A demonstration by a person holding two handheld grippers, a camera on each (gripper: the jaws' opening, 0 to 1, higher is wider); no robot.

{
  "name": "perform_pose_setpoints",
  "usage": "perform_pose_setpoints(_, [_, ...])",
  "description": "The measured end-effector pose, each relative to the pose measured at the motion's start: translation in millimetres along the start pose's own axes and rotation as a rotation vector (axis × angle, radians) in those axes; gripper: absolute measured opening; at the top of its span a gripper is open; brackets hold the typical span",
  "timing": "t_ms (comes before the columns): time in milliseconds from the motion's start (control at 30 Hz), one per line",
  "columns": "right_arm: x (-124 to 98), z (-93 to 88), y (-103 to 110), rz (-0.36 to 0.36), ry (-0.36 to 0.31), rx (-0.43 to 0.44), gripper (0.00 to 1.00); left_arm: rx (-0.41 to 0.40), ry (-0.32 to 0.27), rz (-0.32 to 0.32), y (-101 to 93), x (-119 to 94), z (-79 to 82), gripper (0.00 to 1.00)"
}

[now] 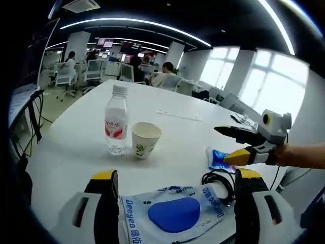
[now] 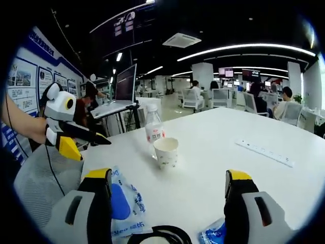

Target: Arrange the tabletop items into an orderly group along one side of the table until the central work area is clear of visible clutter.

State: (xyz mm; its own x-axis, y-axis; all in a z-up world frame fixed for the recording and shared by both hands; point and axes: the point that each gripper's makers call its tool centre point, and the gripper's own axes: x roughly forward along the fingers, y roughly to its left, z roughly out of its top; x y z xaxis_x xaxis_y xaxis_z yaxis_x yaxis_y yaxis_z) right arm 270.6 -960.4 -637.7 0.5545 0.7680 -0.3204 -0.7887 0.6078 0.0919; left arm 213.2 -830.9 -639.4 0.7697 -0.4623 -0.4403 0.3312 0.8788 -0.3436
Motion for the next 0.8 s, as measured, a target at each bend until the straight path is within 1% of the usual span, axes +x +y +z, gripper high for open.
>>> perform_pose_setpoints(200, [-13, -5.1, -10, -0.026, 0.004, 0.000, 0.90, 0.017, 0.008, -0.020, -5.3, 4, 0.8, 0.91])
perform_pose_setpoints(433, [-33, -11.6, -26, -0.084, -0.003, 0.023, 0.88, 0.042, 0.029, -0.048, -15.6, 13, -0.2, 0.91])
perform_pose_setpoints(600, [-50, -15.3, -35, -0.130, -0.014, 0.045, 0.87, 0.063, 0.042, -0.080, -24.3, 25, 1.6, 0.90])
perform_pose_setpoints(733, [-64, -19.3, -42, -0.168, -0.018, 0.063, 0.87, 0.092, 0.060, -0.122, -39.2, 38, 2.5, 0.90])
perform_pose_setpoints(800, [-71, -21.6, -45, -0.186, -0.020, 0.071, 0.87, 0.104, 0.067, -0.140, -42.6, 44, 3.6, 0.90])
